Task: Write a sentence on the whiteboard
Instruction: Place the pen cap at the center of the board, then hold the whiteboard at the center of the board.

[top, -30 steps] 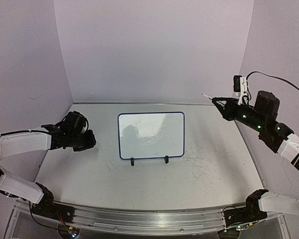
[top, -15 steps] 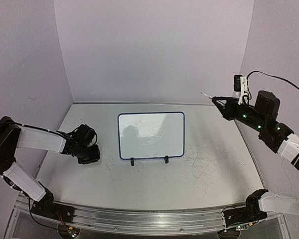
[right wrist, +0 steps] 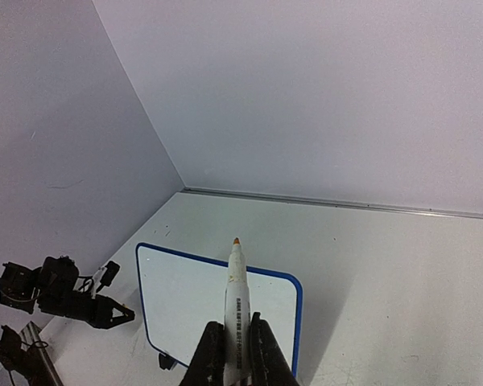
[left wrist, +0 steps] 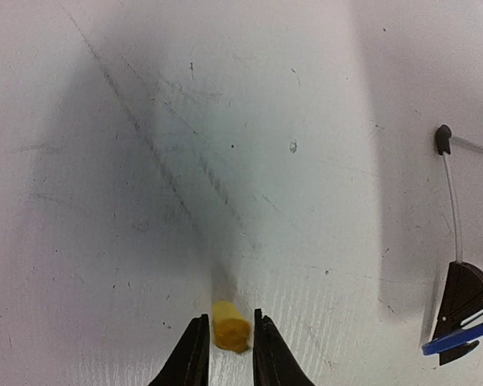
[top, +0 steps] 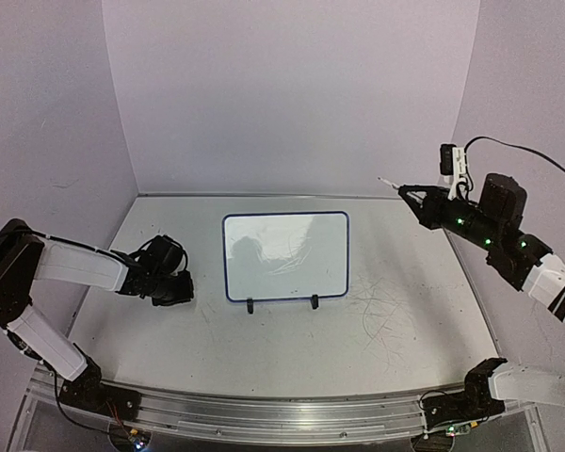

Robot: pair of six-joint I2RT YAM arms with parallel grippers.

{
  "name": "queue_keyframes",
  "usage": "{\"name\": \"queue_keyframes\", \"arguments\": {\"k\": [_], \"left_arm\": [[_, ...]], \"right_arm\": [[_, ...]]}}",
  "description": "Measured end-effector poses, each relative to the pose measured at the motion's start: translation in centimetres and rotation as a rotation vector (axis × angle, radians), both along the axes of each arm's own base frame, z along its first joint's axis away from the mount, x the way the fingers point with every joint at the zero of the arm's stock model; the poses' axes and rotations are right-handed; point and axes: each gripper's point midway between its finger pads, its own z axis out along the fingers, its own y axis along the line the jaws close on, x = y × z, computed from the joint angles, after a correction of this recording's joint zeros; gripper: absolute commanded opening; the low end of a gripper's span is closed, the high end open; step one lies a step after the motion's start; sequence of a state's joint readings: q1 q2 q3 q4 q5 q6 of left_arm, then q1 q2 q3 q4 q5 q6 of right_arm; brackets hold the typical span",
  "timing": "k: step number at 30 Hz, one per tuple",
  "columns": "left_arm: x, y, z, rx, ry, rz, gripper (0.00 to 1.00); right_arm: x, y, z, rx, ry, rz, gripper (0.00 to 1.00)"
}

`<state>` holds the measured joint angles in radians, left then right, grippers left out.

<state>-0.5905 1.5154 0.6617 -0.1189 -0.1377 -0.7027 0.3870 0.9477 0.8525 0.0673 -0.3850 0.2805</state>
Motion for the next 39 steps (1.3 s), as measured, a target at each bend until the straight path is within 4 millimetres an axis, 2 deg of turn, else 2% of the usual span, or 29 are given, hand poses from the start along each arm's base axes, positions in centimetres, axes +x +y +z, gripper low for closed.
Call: {"name": "queue_keyframes", "arguments": {"k": [9,14,18,25,29,32,35,39], "left_arm": [[-0.1,0.2,-0.6,0.006,-0.003,0.003,0.21],[-0.1,0.2,0.1,-0.001,-0.023,-0.002,0.31],[0.0,-0.1,2.1,-0.037,-0.073,-0.018,0.48],[-0.1,-1.4,8.2,-0.184,-0.205,-0.062,0.70],[-1.0,-3.1,10.4,-0.308,-0.240,-0.134,0.75],[-1.7,-4.8,10.7,-0.368,-0.228,-0.188,0.76],[-3.0,-7.1,10.2,-0.382,-0.206,-0.258,0.77],[-5.8,-11.1,8.0,-0.369,-0.136,-0.375,0.77]], "right_arm": [[0.1,0.1,-0.2,0.004,0.009,0.001,0.00],[0.4,0.2,-0.5,0.003,0.017,0.001,0.00],[0.6,0.1,-0.8,-0.002,0.022,-0.008,0.00],[1.3,-1.8,-2.3,-0.061,0.037,-0.125,0.00],[1.8,-3.7,-2.4,-0.074,0.040,-0.236,0.00],[2.0,-5.4,-2.7,-0.058,0.054,-0.339,0.00],[1.8,-6.7,-3.2,-0.048,0.062,-0.404,0.00],[1.5,-7.0,-3.2,-0.057,0.051,-0.414,0.00]]}}
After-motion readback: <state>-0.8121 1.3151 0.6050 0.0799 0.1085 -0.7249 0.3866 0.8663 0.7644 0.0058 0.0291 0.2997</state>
